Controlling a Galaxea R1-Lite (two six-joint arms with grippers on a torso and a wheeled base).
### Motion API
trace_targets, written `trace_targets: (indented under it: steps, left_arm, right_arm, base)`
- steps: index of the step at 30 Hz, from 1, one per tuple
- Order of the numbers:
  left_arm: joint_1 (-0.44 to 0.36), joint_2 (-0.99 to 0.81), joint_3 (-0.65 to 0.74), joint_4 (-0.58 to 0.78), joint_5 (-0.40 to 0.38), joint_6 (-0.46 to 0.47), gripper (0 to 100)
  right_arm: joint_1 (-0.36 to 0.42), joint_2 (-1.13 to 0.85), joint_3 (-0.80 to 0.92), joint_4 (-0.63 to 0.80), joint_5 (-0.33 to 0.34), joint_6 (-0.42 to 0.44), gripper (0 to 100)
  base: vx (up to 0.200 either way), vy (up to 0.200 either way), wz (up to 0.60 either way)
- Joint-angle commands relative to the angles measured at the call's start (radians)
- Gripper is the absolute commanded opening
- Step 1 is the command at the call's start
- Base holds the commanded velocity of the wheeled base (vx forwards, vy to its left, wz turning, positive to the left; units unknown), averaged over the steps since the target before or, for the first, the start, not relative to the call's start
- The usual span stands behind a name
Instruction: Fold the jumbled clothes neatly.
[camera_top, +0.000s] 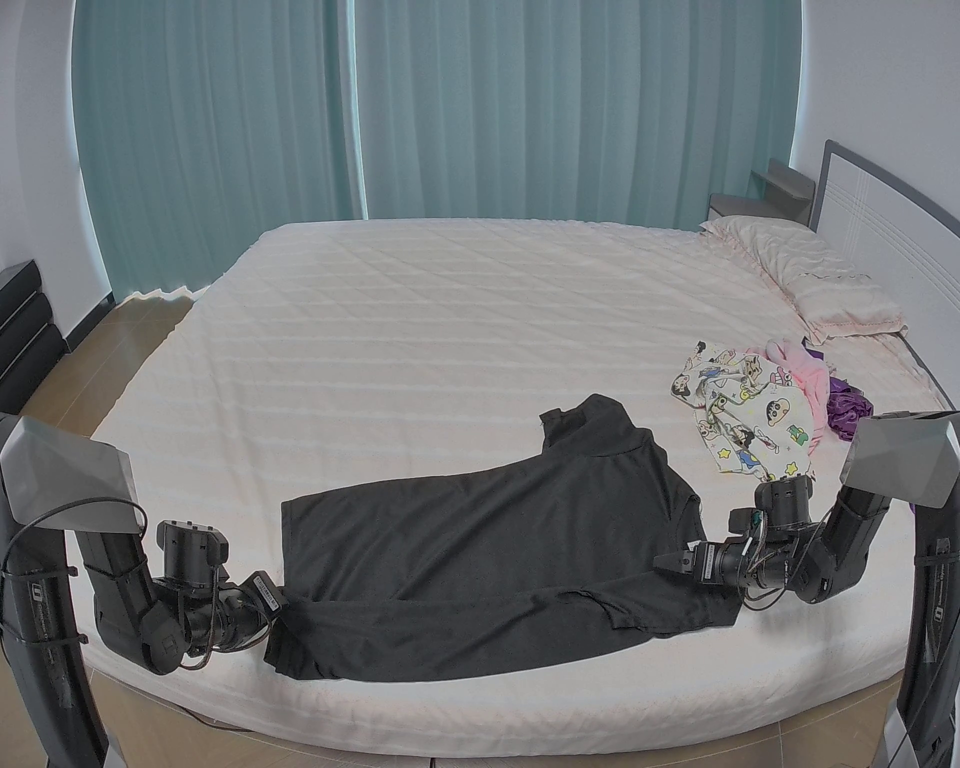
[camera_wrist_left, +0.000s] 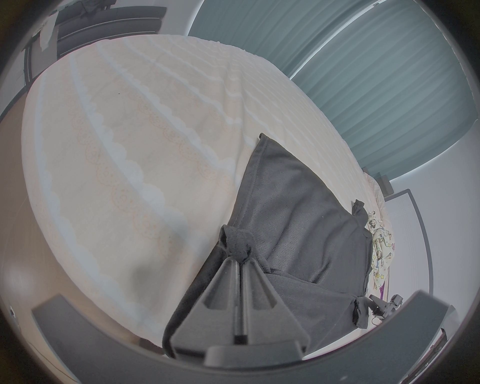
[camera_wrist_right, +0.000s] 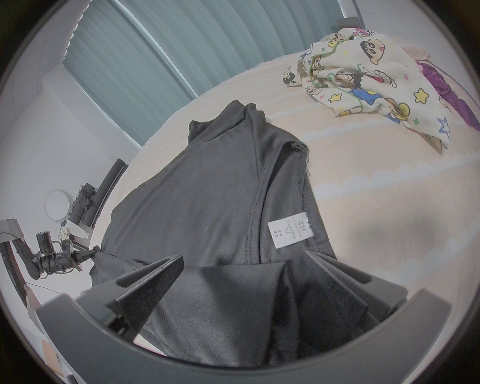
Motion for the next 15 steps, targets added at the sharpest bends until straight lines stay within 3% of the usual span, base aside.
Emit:
trace_targets:
  steps: [1, 2, 3, 15]
  left_arm:
    - [0.0, 0.0, 0.0, -0.001, 0.0, -0.001, 0]
    - [0.0, 0.0, 0.0, -0.001, 0.0, 0.0, 0]
    - [0.0, 0.0, 0.0, 0.0, 0.0, 0.0, 0]
    - [0.0, 0.002, 0.0, -0.001, 0.0, 0.0, 0]
  right_arm:
    - [0.0, 0.019, 0.006, -0.001, 0.003, -0.003, 100]
    - [0.004, 0.019, 0.016, -0.002, 0.008, -0.003, 100]
    - [0.006, 0.017, 0.019, -0.004, 0.012, -0.003, 0]
    - [-0.019, -0.034, 0.035, -0.007, 0.028, 0.013, 0]
  base:
    - [0.0, 0.0, 0.0]
    - [0.0, 0.0, 0.0]
    - [0.0, 0.0, 0.0]
    - [0.0, 0.0, 0.0]
